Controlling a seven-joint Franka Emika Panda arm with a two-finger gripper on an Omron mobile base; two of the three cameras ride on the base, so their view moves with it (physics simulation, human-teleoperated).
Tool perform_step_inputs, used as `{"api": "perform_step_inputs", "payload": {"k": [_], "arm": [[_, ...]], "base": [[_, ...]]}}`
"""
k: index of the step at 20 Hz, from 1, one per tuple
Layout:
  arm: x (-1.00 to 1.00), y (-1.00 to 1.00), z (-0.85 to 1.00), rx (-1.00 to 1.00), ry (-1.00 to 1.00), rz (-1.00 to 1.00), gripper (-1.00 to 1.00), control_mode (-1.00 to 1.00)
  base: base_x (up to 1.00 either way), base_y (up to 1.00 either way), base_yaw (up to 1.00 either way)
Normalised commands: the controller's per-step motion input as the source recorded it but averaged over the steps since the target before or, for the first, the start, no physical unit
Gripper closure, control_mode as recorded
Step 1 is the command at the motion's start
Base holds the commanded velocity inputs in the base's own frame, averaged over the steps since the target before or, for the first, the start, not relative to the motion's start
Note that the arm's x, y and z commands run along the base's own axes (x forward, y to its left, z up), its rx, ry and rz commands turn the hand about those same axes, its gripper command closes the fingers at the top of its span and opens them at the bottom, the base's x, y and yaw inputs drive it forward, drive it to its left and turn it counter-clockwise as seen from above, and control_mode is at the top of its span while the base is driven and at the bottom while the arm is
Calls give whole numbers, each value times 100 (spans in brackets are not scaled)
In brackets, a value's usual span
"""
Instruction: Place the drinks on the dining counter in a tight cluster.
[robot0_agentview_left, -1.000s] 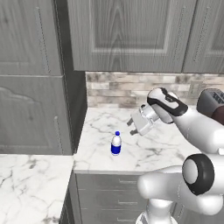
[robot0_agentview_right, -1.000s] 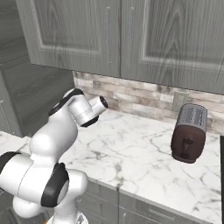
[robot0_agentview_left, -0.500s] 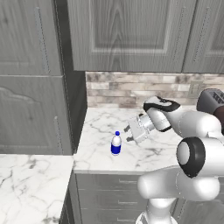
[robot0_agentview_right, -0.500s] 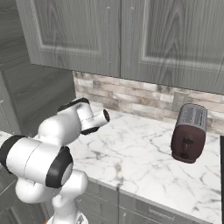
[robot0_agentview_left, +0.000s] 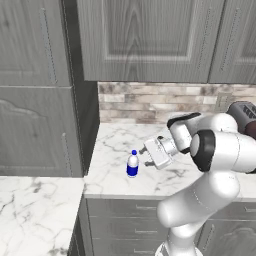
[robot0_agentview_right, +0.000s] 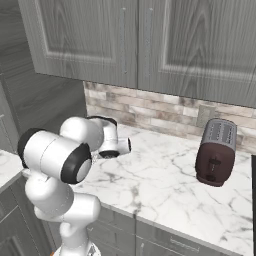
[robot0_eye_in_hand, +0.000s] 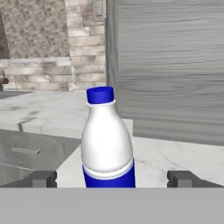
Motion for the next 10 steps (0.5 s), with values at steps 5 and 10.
{"api": "perform_step_inputs", "payload": {"k": [5, 10], "arm": [[-27, 0, 12, 4, -1, 11, -100, -100], [-4, 2, 2, 3, 0, 1, -100, -100]], "base": [[0, 0, 0], [0, 0, 0]]}}
